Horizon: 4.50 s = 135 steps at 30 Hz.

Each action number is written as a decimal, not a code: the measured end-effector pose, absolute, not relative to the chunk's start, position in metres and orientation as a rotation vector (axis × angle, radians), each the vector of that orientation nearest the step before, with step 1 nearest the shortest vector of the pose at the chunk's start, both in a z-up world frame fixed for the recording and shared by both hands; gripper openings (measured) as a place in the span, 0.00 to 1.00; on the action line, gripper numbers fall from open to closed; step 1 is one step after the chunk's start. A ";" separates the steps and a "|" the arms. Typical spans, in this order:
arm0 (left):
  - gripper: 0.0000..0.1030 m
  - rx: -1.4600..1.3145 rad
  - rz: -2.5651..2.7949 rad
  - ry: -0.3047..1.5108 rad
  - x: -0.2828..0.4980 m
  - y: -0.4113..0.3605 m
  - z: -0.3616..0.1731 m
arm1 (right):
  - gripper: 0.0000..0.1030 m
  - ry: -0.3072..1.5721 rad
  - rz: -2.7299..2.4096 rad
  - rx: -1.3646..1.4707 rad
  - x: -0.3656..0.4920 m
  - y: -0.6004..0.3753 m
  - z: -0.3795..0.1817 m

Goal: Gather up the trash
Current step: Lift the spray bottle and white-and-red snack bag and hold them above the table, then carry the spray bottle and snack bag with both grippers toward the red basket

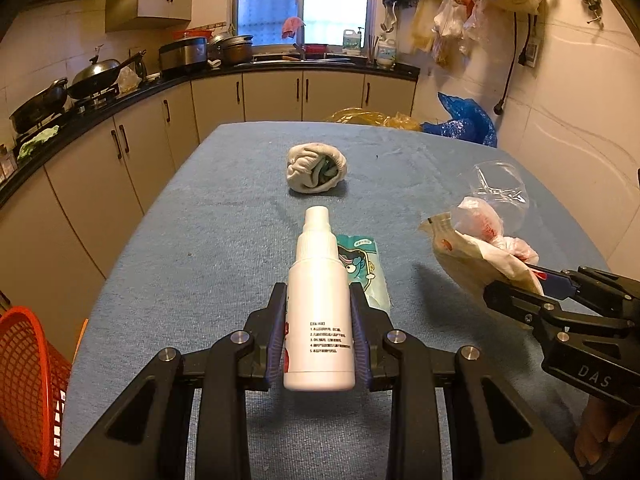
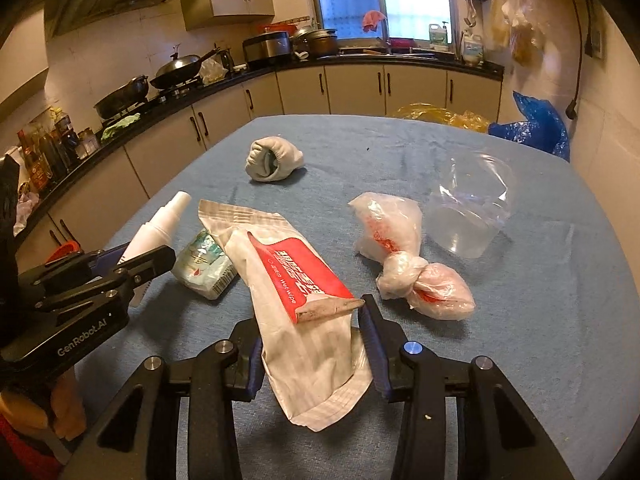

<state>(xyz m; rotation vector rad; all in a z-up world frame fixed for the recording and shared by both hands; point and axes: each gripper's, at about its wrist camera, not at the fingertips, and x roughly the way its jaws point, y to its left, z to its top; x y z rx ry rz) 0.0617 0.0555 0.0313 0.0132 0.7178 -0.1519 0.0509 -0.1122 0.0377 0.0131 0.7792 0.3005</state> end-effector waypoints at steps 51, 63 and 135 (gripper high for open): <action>0.28 0.006 -0.135 0.725 0.067 0.056 0.028 | 0.44 0.782 0.290 0.040 0.054 -0.120 0.037; 0.28 0.001 -0.126 0.730 0.069 0.059 0.026 | 0.44 0.799 0.289 0.044 0.055 -0.119 0.034; 0.28 -0.306 0.276 0.695 -0.104 0.339 0.059 | 0.44 0.996 0.785 0.024 0.007 0.193 0.077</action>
